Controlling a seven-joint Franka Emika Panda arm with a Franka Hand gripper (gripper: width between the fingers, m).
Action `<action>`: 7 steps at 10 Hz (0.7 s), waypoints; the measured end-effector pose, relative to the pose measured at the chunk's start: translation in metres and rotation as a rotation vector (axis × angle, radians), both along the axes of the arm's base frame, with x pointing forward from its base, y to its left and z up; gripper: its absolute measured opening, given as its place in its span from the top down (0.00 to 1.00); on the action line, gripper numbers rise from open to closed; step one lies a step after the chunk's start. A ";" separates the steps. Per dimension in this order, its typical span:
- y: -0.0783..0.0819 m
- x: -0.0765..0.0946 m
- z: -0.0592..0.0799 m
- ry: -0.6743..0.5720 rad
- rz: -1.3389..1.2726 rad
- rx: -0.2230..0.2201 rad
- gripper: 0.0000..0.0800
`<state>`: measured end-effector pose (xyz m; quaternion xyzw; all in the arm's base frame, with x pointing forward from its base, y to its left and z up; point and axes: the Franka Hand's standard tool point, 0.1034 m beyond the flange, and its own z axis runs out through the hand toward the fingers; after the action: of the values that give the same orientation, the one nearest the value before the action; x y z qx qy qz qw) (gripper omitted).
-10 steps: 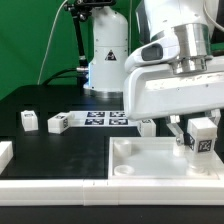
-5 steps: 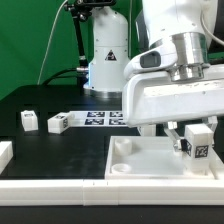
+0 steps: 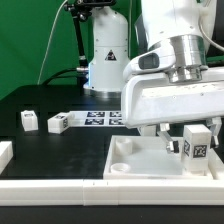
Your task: Assemble one leg
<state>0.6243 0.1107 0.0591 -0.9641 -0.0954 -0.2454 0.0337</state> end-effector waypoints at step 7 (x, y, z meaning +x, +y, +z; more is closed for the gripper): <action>0.001 0.004 0.018 0.013 0.005 0.006 0.19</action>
Offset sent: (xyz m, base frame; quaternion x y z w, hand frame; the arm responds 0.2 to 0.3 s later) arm 0.0000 0.0000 0.0000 0.0000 0.0000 0.0000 1.0000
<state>0.6281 0.1119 0.0776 -0.9654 -0.0970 -0.2392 0.0377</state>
